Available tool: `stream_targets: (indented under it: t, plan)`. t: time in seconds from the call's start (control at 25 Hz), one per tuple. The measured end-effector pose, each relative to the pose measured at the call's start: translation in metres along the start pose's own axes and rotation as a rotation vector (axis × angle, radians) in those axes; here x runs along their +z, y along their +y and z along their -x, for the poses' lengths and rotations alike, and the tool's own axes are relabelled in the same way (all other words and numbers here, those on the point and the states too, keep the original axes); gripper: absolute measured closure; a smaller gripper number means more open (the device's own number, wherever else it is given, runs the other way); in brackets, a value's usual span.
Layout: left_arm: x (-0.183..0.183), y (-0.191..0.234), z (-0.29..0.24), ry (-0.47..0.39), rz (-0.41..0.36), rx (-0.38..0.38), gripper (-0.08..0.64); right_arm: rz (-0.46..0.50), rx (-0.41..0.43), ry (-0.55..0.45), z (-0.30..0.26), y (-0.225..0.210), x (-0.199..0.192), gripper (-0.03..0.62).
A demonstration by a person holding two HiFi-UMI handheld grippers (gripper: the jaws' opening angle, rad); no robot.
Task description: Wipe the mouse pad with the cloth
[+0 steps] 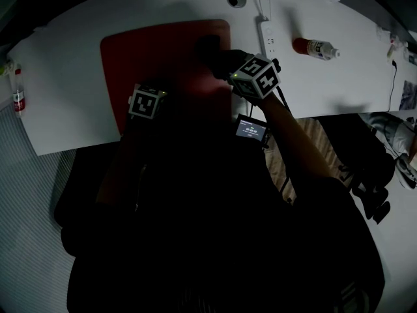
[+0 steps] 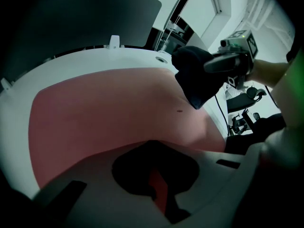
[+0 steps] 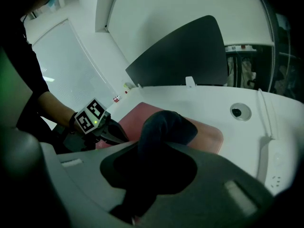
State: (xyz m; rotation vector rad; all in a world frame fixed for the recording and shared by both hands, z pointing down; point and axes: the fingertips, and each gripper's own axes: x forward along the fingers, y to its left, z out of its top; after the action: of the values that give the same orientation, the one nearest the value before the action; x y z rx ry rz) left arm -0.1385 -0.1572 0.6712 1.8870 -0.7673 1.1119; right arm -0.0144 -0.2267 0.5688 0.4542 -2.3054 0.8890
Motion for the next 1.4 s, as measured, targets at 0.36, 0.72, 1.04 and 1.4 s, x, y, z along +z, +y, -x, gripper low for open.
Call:
stream_targets:
  t: [0.36, 0.72, 1.04, 1.4]
  plan:
    - [-0.001, 0.000, 0.001, -0.003, -0.002, -0.003, 0.552, 0.069, -0.066, 0.001, -0.011, -0.049, 0.024, 0.525]
    - [0.000, 0.000, 0.001, 0.007, 0.008, -0.004, 0.552, 0.262, -0.097, 0.097, -0.035, -0.051, 0.028, 0.523]
    - [-0.002, 0.000, 0.002, 0.026, 0.030, -0.025, 0.552, 0.599, -0.101, 0.271, -0.063, -0.048, -0.002, 0.525]
    - [-0.003, 0.001, 0.002, 0.030, 0.028, -0.024, 0.552, 0.512, -0.098, 0.219, -0.077, -0.036, -0.021, 0.526]
